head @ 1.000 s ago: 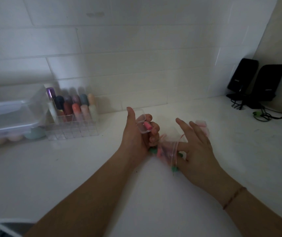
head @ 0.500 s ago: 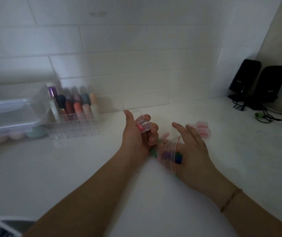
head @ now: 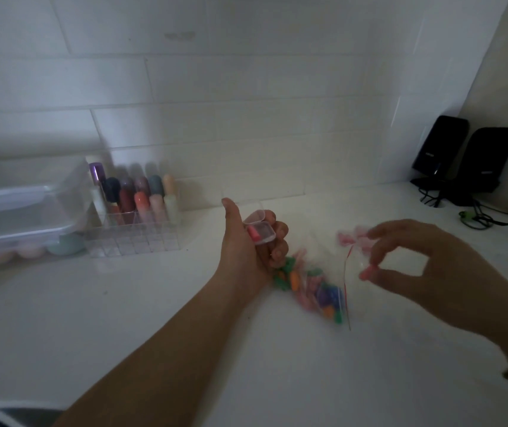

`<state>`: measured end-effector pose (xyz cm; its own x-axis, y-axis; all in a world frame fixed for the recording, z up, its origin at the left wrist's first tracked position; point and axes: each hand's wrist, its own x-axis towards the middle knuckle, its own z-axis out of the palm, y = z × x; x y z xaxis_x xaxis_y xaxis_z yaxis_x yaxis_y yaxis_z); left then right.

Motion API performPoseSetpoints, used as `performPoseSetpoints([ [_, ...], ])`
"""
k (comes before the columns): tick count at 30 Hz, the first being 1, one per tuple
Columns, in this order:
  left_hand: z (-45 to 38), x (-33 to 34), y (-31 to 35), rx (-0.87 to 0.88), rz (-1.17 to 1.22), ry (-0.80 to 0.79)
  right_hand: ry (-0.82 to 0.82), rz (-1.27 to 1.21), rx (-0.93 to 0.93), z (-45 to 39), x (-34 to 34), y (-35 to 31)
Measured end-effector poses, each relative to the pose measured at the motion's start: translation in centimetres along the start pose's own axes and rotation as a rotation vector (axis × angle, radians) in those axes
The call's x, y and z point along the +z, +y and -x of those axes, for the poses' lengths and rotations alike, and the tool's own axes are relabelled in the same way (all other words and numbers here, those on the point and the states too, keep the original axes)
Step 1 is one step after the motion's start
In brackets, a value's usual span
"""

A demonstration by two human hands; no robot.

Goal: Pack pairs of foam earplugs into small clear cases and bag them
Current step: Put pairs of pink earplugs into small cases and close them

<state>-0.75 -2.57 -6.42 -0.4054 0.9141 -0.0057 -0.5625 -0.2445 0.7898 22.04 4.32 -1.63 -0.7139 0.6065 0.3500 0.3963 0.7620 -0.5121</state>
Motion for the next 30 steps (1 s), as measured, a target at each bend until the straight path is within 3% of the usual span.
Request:
performPoseSetpoints([
  [6,1.8,1.5,0.1,-0.039,0.071,-0.209,0.167,-0.467,-0.043,0.3,1.4,-2.4],
  [11,2.3,2.2,-1.0,-0.047,-0.034,-0.316,0.23,-0.602,-0.086,0.4,3.2,-4.3],
  [16,2.7,2.6,-2.0,-0.019,-0.155,-0.374,0.321,-0.254,-0.165,0.6,4.2,-3.8],
  [20,3.0,2.7,-2.2,-0.04,-0.187,-0.411,0.308,-0.121,-0.254,0.7,4.4,-3.5],
  [30,3.0,2.4,-1.8,-0.128,-0.14,-0.459,0.272,-0.154,-0.205,0.5,4.5,-3.2],
])
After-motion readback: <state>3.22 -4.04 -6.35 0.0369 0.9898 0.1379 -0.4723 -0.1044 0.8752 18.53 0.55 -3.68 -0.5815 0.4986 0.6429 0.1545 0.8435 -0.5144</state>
